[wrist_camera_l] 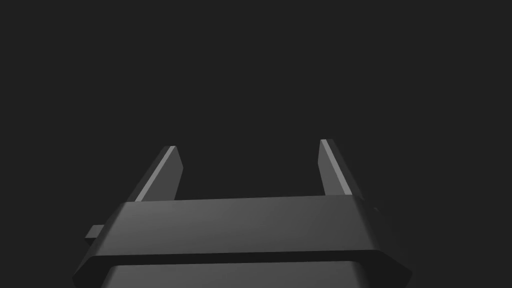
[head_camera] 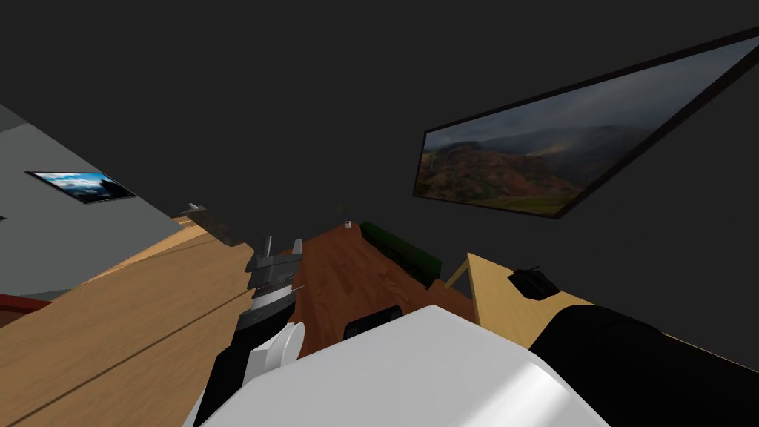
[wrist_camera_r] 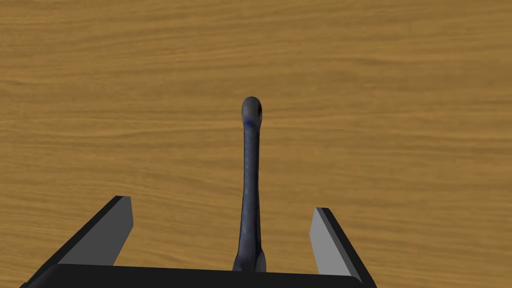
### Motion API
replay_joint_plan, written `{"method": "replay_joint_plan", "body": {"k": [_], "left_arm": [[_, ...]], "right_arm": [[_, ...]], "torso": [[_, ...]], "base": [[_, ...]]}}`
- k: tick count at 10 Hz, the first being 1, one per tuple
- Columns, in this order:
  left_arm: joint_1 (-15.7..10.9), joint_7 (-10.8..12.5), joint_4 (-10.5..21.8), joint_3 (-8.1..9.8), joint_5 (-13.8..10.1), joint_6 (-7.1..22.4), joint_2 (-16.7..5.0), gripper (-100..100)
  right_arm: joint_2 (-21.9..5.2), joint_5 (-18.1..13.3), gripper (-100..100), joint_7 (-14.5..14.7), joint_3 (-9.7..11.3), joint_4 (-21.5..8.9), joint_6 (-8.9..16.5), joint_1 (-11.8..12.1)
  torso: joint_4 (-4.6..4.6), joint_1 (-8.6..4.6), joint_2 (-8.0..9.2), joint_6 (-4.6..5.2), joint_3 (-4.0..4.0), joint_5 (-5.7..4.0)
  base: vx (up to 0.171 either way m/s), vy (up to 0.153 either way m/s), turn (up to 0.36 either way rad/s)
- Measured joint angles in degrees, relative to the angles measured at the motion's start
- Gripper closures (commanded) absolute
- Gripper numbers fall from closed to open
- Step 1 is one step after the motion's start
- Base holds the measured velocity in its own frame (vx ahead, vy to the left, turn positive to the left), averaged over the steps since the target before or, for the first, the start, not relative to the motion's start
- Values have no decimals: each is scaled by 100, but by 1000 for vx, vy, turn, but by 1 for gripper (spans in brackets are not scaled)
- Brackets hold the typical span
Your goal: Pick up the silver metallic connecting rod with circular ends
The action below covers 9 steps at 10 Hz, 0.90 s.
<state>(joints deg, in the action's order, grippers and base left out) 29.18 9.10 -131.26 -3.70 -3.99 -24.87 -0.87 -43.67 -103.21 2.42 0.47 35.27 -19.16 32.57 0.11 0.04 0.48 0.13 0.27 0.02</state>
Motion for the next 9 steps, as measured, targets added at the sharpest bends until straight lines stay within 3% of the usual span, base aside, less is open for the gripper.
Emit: {"method": "replay_joint_plan", "body": {"k": [3,5,6,9], "left_arm": [[-1,0,0,-1,0,0,0,0],[0,0,0,0,0,0,0,0],[1,0,0,0,0,0,0,0],[1,0,0,0,0,0,0,0]], "right_arm": [[41,-122,-100,-357,72,-194,-8,-132],[85,-31,-100,-297,57,-398,-12,-252],[87,-27,100,-295,57,-410,-15,-258],[85,-28,100,-294,57,-407,-14,-257]], "torso": [[3,7,6,-3,4,-5],[-1,-12,-3,6,-2,-19],[-3,-16,-11,9,-6,-20],[-7,-21,-25,8,-15,-23]], "base": [[-94,19,162],[-37,0,68],[0,0,0],[-2,1,0]]}}
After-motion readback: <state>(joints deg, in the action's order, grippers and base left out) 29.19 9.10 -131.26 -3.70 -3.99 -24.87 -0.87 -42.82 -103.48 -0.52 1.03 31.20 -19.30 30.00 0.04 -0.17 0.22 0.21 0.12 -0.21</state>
